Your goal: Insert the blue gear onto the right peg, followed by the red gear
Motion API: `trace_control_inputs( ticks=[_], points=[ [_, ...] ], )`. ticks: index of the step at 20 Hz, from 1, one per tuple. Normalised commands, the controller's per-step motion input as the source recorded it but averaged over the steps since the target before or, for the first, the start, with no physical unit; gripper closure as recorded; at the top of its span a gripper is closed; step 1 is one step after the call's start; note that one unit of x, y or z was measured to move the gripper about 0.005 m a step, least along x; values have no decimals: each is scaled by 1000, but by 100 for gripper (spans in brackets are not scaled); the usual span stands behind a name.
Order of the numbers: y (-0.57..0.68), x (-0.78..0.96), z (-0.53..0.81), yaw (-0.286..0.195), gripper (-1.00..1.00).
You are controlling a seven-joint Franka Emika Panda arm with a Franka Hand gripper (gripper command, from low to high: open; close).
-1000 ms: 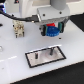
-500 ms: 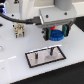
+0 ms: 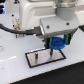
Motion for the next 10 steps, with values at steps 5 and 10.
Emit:
trace_control_inputs(
  ticks=[5,10],
  points=[
    [-146,256,-73,0,100],
    [-76,116,-18,0,100]
  ],
)
